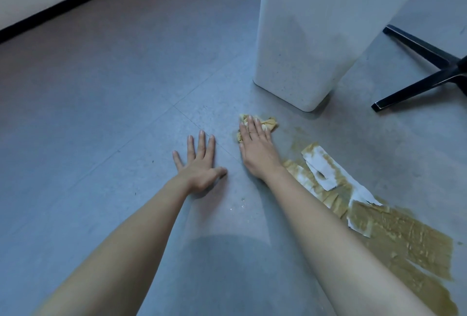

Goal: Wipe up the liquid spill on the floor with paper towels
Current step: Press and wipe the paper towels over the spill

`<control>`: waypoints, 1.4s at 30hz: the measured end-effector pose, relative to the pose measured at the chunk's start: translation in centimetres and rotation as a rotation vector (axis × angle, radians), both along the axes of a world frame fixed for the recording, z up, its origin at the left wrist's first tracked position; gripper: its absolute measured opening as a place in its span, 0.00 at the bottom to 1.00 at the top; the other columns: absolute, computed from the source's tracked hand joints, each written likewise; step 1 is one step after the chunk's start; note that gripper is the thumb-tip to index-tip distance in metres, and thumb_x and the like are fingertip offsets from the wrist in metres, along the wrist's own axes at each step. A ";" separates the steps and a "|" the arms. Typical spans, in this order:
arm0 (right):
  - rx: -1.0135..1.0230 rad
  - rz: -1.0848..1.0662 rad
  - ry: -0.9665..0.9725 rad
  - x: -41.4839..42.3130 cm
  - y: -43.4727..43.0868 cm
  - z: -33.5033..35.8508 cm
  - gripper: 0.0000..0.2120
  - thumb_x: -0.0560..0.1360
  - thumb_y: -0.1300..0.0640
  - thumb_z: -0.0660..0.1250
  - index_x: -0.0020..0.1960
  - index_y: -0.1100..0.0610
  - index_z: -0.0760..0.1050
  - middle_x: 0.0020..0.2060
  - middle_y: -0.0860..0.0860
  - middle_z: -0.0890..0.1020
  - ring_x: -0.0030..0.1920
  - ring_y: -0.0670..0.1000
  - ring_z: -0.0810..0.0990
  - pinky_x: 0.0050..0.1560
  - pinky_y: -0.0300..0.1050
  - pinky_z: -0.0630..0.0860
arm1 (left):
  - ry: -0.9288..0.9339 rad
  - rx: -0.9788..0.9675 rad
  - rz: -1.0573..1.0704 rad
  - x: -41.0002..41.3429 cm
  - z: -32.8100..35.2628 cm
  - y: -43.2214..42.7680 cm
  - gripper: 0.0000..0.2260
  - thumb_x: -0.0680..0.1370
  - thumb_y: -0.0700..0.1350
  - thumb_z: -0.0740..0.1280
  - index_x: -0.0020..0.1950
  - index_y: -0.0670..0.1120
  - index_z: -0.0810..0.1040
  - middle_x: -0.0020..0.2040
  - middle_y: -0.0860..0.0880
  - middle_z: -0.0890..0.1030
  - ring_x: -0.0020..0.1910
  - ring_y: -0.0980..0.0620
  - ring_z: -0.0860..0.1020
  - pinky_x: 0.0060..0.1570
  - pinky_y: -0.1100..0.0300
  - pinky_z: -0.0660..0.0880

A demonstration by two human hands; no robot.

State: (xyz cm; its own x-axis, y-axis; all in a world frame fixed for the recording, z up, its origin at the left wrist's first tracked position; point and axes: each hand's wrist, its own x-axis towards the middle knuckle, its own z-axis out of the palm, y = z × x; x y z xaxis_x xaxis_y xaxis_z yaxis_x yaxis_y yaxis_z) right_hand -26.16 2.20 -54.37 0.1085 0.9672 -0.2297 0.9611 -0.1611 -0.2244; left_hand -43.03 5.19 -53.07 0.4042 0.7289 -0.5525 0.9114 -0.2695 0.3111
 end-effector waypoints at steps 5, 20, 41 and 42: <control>0.063 0.135 0.019 -0.6 -3.7 -0.4 0.27 0.81 0.49 0.39 0.78 0.58 0.46 0.77 0.53 0.45 0.77 0.51 0.41 0.76 0.48 0.41 | 0.003 -0.018 -0.002 0.0 0.3 0.0 0.39 0.78 0.60 0.57 0.76 0.54 0.31 0.74 0.54 0.27 0.73 0.49 0.26 0.67 0.35 0.31; 0.483 -0.668 0.326 3.8 -3.5 5.5 0.24 0.83 0.57 0.48 0.77 0.62 0.52 0.76 0.59 0.54 0.75 0.57 0.57 0.72 0.50 0.60 | 0.004 -0.014 -0.008 -0.1 0.3 -0.1 0.40 0.77 0.62 0.58 0.76 0.55 0.31 0.74 0.54 0.26 0.73 0.48 0.26 0.67 0.35 0.31; -0.053 -0.332 -0.066 6.7 -4.0 -0.2 0.26 0.83 0.50 0.43 0.78 0.54 0.39 0.77 0.55 0.41 0.77 0.56 0.39 0.76 0.53 0.41 | 0.016 -0.020 -0.013 0.1 0.3 -0.2 0.41 0.77 0.62 0.58 0.75 0.55 0.30 0.73 0.54 0.25 0.72 0.48 0.26 0.67 0.35 0.30; -0.037 -0.335 -0.078 6.6 -3.9 -0.1 0.26 0.83 0.52 0.44 0.78 0.55 0.40 0.77 0.55 0.43 0.77 0.57 0.40 0.76 0.53 0.42 | 0.016 -0.018 -0.012 0.1 0.3 -0.2 0.42 0.77 0.62 0.58 0.75 0.55 0.29 0.73 0.54 0.25 0.72 0.48 0.26 0.67 0.35 0.30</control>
State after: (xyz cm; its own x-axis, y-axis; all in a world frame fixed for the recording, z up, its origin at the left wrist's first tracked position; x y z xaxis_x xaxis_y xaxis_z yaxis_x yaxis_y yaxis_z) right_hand -19.52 -1.67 -54.50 0.4374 0.8660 -0.2422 0.8674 -0.4774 -0.1404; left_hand -42.96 4.98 -52.80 0.4038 0.7139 -0.5721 0.9130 -0.2748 0.3014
